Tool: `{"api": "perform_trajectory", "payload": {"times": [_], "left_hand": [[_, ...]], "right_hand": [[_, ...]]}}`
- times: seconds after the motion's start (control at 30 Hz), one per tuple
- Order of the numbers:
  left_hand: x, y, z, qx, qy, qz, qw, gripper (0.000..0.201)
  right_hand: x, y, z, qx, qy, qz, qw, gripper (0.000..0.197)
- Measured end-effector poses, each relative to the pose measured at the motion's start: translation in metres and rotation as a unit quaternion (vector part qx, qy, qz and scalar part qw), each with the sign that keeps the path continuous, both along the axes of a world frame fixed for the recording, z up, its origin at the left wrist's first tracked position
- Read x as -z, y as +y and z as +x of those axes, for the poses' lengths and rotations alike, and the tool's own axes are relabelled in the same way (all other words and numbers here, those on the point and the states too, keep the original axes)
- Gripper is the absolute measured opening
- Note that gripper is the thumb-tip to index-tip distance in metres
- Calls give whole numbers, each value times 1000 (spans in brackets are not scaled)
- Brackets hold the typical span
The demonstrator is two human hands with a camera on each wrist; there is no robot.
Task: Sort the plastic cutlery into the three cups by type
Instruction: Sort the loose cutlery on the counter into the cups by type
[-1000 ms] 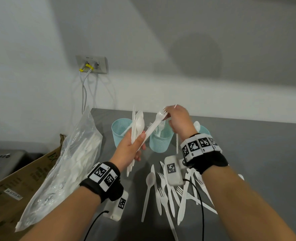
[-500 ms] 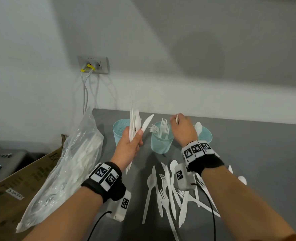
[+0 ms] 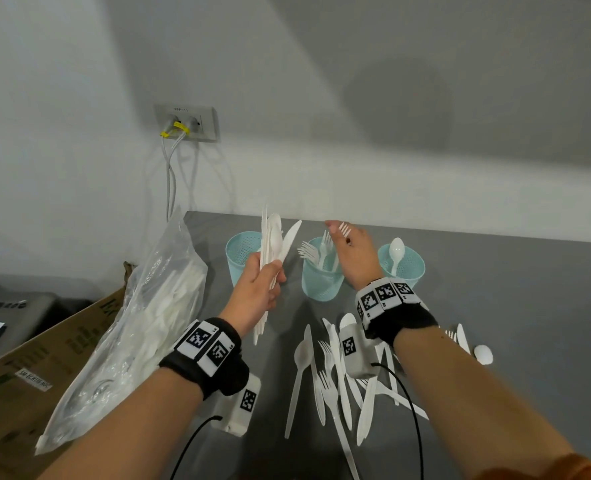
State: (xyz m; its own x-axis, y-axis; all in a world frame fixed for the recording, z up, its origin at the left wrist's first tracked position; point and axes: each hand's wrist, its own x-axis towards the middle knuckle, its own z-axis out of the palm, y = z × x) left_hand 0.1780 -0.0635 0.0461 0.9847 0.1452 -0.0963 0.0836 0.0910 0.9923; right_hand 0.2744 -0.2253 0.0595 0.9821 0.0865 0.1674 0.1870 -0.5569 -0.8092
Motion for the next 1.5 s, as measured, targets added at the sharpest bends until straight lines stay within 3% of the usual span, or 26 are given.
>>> {"api": "perform_trajectory", "payload": {"times": [0.17,0.33,0.53,0.63,0.73,0.83,1.0,1.1,1.3,1.4,1.5], "left_hand": [[-3,-5,1,4,-20,30,999,14],[-5,-9,4,3,-28,40,999,9],[-8,-11,-2,6,-31,74,997,19],[-7,-7,-5,8,-22,80,997,25],[1,-2,-2,-15,-33,183,982,20],[7,0,0,-27,-56,268,961,18],[4,-3,-3,-42,-65,339,938,21],[2,-3,-4,-40,-78,338,937,23],[8,5,-4,-30,-65,296,953,21],[14,13,-5,-53,-48,282,957,23],[15,23,-6,-98,-42,256,961,31]], "right_hand": [[-3,2,-13,54,-5,-111,992,36],[-17,22,-35,-18,19,96,995,34],[-16,32,-35,-41,59,109,991,15],[-28,33,-33,-10,51,179,983,11],[-44,32,-33,0,30,230,973,8],[-51,37,-33,-18,17,209,978,13],[-51,51,-40,-71,47,154,984,25],[-50,56,-38,-67,23,127,989,21],[-70,58,-34,-56,-43,114,991,37],[-89,56,-30,-26,-87,161,983,41],[-104,60,-26,4,-134,113,985,41]]}}
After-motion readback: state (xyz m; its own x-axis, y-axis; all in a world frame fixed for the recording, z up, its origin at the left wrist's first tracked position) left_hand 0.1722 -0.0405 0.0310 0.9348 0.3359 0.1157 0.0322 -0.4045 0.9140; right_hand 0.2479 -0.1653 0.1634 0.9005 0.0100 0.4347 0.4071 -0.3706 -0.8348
